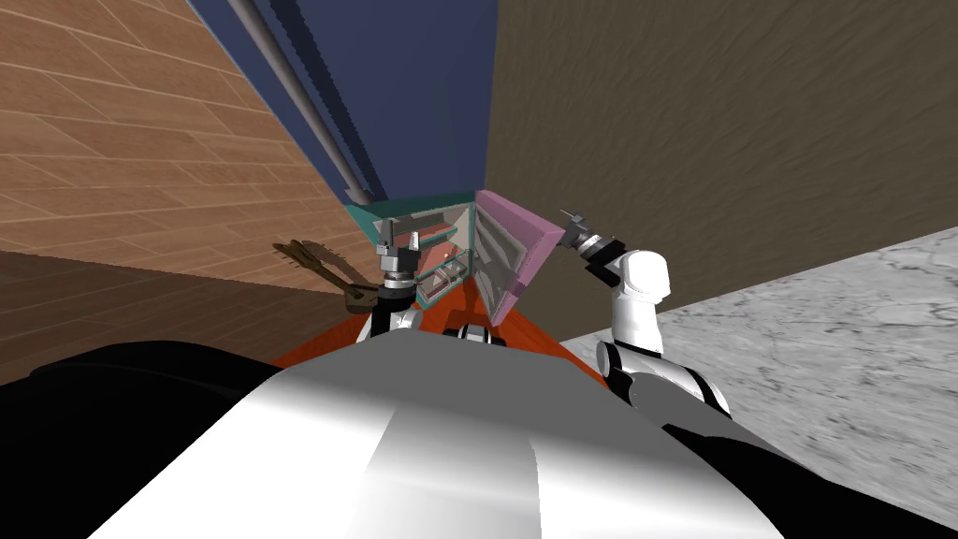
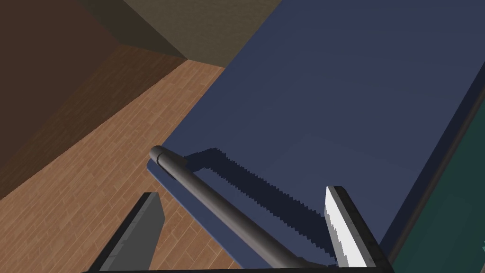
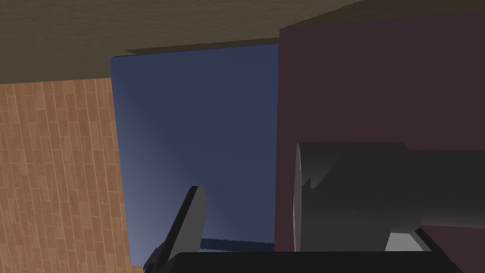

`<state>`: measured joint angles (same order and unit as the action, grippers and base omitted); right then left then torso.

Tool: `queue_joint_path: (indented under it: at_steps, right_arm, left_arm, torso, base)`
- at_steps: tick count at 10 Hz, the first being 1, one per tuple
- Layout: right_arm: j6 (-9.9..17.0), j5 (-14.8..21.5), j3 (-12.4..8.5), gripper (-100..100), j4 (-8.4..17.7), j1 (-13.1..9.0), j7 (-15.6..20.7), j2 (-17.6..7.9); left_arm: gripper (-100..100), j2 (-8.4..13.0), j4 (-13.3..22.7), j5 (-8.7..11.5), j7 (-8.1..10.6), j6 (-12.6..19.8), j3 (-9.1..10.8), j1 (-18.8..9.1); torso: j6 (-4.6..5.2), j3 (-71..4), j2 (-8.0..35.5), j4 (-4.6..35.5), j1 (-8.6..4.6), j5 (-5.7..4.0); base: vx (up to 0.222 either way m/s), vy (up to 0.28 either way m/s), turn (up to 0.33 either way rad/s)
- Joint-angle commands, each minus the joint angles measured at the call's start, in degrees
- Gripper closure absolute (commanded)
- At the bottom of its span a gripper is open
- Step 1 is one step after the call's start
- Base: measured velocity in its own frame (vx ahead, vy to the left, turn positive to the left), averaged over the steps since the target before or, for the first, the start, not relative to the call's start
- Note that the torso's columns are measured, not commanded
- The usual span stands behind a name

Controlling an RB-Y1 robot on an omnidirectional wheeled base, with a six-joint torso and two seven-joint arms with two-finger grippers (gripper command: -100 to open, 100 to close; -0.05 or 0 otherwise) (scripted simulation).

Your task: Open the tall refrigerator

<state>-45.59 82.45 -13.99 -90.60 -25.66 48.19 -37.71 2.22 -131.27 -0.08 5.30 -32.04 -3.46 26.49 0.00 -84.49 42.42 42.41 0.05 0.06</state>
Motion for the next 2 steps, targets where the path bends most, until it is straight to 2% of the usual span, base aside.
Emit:
queue_joint_path:
  at_steps: [1,2]
  right_arm:
    - [0.0,0.0,0.0,0,0.0,0.0,0.0,0.0]
    - [0.0,0.0,0.1,0,0.1,0.1,0.0,0.0]
  left_arm:
    - [0,0.0,0.0,0.0,0.00,0.0,0.00,0.0]
    - [0,0.0,0.0,0.0,0.00,0.0,0.00,0.0]
  torso:
    - [0.01,0.0,0.0,0.0,-0.02,-0.02]
    - [0.01,0.0,0.0,-0.1,-0.03,-0.03]
  base:
    - [0.000,0.000,0.000]
    - [0.000,0.000,0.000]
